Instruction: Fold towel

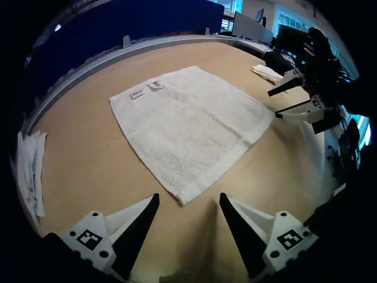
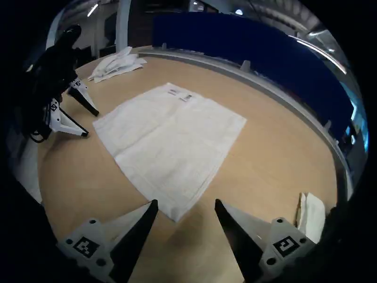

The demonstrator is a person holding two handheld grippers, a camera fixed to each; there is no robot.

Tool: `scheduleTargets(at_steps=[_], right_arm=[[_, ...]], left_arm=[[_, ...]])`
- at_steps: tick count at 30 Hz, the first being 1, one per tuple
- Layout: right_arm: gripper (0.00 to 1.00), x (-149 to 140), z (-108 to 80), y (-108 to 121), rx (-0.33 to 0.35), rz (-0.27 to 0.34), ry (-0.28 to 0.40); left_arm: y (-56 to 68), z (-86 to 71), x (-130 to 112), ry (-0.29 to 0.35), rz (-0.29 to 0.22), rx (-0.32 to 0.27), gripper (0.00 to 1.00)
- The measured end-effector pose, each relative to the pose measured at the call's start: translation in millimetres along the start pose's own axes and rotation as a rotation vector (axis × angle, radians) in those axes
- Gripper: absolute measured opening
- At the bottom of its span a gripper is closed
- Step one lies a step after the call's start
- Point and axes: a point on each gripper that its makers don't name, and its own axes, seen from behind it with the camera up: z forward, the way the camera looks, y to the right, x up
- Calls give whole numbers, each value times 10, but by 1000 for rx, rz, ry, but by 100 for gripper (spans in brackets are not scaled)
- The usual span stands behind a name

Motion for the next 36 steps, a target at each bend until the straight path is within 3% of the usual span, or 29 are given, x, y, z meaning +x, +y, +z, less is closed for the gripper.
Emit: scheduleTargets(at_steps=[5,14,20,22,28,30,34,36], right_arm=[[75,-75,18,-39,18,-8,-19],[67,-131,49,-77,40,4,-30],[57,-187,74,-129,62,1,-45],[53,-205,85,-140,67,3,-51],[31,-206,99,-191,90,16,-58],[26,-201,99,-205,95,17,-60],[24,-198,96,-205,98,19,-64],[22,-196,94,-202,98,21,-65]], left_arm=[[-1,-2,-8,-13,-1,0,94],[29,30,7,-18,-5,-4,90],[-21,47,-3,-19,-11,23,70],[-23,46,-5,-21,-12,24,69],[-59,42,-24,-26,-12,35,52],[-72,46,-30,-26,-13,38,51],[-128,53,-36,-28,-19,61,22],[-153,54,-36,-29,-25,74,20]])
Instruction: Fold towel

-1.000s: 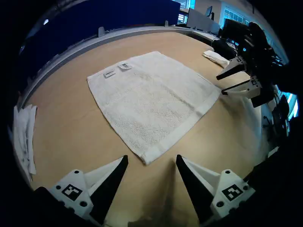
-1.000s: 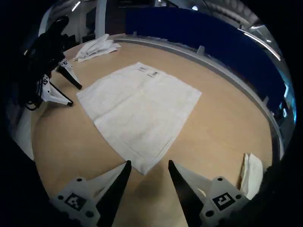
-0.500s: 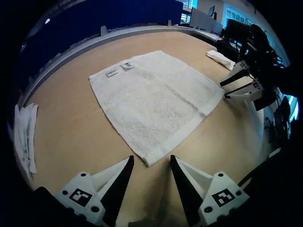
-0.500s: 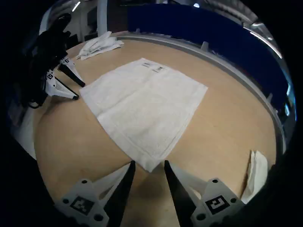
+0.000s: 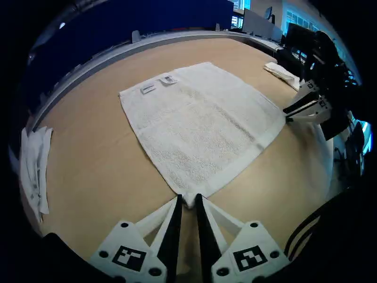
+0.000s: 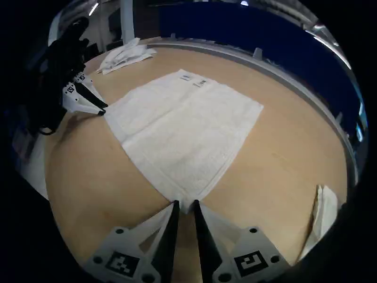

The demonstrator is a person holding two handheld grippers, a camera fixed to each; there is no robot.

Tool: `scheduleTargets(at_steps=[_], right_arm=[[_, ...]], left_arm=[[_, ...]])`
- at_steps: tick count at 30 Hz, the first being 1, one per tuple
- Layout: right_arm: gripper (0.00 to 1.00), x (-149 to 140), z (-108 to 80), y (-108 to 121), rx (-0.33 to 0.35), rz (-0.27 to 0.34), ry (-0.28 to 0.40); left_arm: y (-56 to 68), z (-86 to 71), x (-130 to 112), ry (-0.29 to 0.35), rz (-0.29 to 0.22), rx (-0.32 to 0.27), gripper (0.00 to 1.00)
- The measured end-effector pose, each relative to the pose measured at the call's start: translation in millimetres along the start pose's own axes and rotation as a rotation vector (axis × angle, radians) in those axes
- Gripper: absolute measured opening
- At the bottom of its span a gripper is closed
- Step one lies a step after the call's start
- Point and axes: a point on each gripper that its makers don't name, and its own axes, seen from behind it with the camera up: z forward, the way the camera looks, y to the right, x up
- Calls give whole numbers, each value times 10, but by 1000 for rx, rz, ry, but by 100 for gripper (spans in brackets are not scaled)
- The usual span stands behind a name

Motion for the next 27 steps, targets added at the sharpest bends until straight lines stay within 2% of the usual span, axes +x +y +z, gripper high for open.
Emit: scheduleTargets(at_steps=[8,11,15,27], right_arm=[[13,9,-5,5,-7,9,2],[9,28,-15,27,-17,15,6],[8,26,-25,48,-21,19,4],[7,123,-127,62,-26,13,22]], left_arm=[[26,28,-9,17,7,11,13],[57,18,-5,19,-10,3,13],[95,14,-8,21,-40,-14,13],[121,-29,30,19,-62,-12,13]])
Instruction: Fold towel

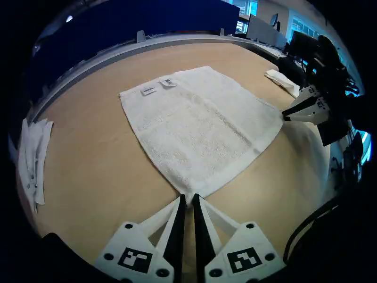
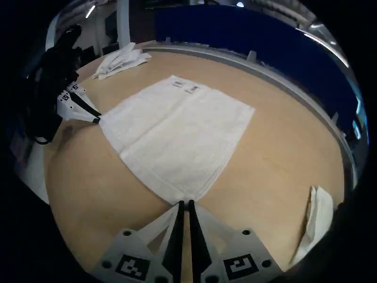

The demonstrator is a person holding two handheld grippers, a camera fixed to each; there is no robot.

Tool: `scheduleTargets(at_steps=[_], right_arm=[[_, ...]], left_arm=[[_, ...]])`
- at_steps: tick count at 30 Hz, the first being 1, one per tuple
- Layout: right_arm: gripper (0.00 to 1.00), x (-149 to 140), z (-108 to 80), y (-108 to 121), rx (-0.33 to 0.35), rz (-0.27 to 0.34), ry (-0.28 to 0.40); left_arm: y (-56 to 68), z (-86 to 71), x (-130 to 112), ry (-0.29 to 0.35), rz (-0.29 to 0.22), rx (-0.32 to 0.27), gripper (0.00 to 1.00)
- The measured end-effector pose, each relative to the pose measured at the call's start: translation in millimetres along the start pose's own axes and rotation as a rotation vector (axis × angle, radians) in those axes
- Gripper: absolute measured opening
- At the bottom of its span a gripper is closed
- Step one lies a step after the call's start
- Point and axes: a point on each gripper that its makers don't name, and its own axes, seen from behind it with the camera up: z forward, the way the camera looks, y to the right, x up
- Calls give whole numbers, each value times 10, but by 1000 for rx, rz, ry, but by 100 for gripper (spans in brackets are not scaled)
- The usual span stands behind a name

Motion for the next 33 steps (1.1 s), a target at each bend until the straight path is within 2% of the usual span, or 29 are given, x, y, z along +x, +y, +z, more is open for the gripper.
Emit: scheduleTargets(at_steps=[6,18,33], right_arm=[[7,135,-121,6,2,0,22],[7,441,-443,-62,10,-31,65],[7,651,-876,-179,28,-37,87]], left_arm=[[11,-124,54,0,-18,-3,13],[34,-491,201,11,-22,8,13],[211,-928,305,23,-78,-16,12]])
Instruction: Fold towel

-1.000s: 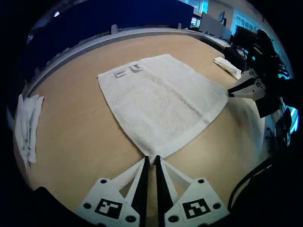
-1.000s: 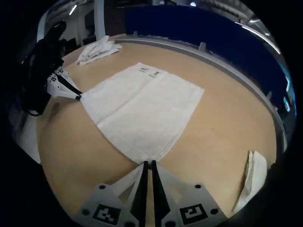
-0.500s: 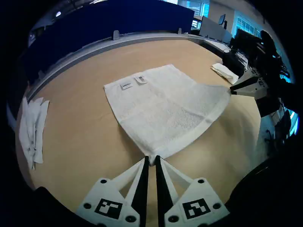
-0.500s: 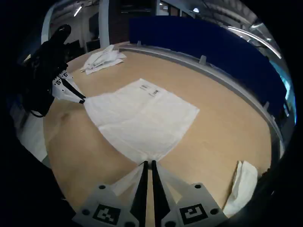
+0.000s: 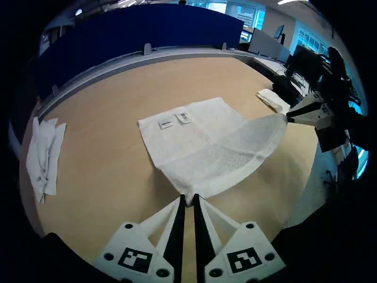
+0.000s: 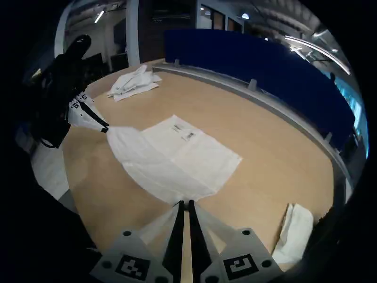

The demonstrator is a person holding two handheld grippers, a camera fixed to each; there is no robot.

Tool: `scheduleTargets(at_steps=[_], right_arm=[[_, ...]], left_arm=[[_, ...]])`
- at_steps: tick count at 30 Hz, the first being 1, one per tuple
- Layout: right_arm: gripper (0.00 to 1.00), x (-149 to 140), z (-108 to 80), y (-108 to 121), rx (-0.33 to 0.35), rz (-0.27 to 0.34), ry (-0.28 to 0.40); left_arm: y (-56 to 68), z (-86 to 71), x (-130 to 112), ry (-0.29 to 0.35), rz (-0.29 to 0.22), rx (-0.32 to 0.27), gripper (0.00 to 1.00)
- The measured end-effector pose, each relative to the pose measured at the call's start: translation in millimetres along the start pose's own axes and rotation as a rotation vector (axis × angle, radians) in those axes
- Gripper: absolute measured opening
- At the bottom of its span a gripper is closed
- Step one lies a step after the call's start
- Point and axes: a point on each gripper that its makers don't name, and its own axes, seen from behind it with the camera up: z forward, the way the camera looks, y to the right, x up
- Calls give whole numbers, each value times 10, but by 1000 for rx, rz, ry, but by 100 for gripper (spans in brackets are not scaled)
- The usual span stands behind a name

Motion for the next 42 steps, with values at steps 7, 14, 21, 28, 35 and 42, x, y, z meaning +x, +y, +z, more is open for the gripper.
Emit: scheduleTargets(at_steps=[7,14,21,28,35,42], right_arm=[[7,2,-150,-86,19,12,-13],[7,-5,-237,-139,25,20,-13],[7,2,-236,-135,22,15,-14],[7,69,-182,-54,13,12,-7],[7,179,-52,113,-7,9,-6],[7,299,152,342,-36,-3,-6]], left_arm=[[119,-165,-67,-17,-31,-23,13],[192,-247,-134,-25,-38,-31,13],[179,-230,-102,-22,-40,-28,12],[118,-207,-34,-16,-60,-21,12],[-13,-93,139,5,-78,2,12],[-175,90,365,20,-108,14,12]])
